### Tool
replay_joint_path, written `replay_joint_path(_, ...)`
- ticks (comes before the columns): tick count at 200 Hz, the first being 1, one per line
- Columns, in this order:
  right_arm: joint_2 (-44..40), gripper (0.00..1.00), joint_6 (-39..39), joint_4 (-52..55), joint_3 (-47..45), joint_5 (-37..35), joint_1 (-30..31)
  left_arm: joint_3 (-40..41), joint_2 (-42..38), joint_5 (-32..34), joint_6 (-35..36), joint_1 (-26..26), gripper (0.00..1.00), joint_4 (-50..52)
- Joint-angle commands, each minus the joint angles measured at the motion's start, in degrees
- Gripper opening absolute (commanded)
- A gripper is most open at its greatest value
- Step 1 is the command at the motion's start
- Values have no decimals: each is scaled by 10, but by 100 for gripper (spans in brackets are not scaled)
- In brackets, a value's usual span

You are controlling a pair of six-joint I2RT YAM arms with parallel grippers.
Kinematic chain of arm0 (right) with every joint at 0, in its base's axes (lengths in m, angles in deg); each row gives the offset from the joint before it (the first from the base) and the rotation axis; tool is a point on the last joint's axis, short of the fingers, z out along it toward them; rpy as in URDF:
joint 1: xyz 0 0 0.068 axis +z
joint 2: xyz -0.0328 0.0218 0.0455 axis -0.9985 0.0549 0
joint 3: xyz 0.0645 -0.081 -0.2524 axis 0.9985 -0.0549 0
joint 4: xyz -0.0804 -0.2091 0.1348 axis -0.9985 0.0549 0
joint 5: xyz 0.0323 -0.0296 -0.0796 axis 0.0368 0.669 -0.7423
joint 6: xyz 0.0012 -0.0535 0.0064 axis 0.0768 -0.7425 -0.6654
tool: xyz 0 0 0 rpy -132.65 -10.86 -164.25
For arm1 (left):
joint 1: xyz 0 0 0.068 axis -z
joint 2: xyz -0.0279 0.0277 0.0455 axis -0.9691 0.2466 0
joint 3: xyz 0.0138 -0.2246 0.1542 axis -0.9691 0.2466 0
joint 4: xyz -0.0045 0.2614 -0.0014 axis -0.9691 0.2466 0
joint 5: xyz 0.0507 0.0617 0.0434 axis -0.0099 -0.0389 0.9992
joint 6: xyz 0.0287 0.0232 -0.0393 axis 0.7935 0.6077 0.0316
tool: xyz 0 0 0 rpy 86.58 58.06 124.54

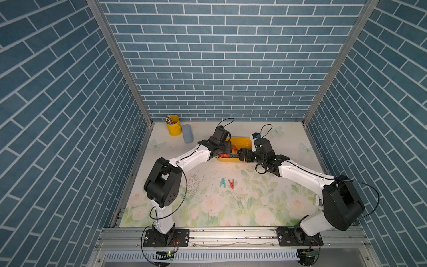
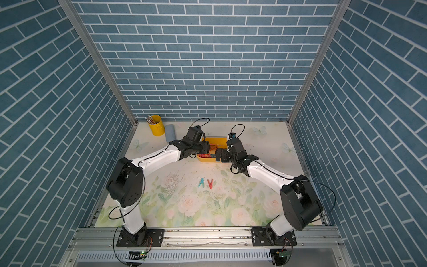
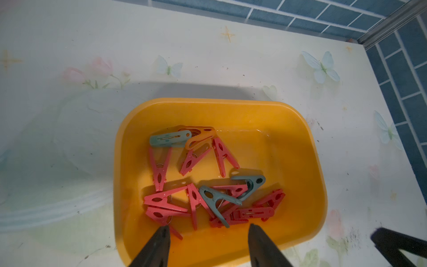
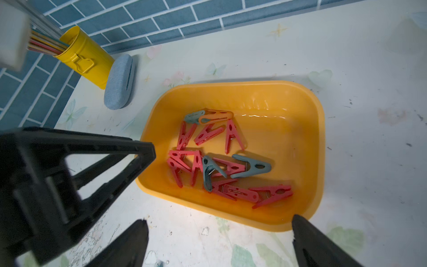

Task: Take the clothespins out of the storage box
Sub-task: Pick up the clothespin from the storage box.

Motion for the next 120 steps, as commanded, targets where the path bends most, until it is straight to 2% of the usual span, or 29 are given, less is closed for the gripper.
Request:
replay_joint_path(1,-5,99,-12,-13,7,15,-8,-47,41,17,34,1,49,47)
replay_joint_path(15,0,99,-12,-14,11,21,-13,-74,68,27,42,1,47,64)
replay_joint_path(52,13,99,-12,-16,20,29,-20,-133,128,46,63,1,35,102)
replay_joint_path(120,21,100,-13,-16,29,37,-27,-220,198,84,88,-3,29,148)
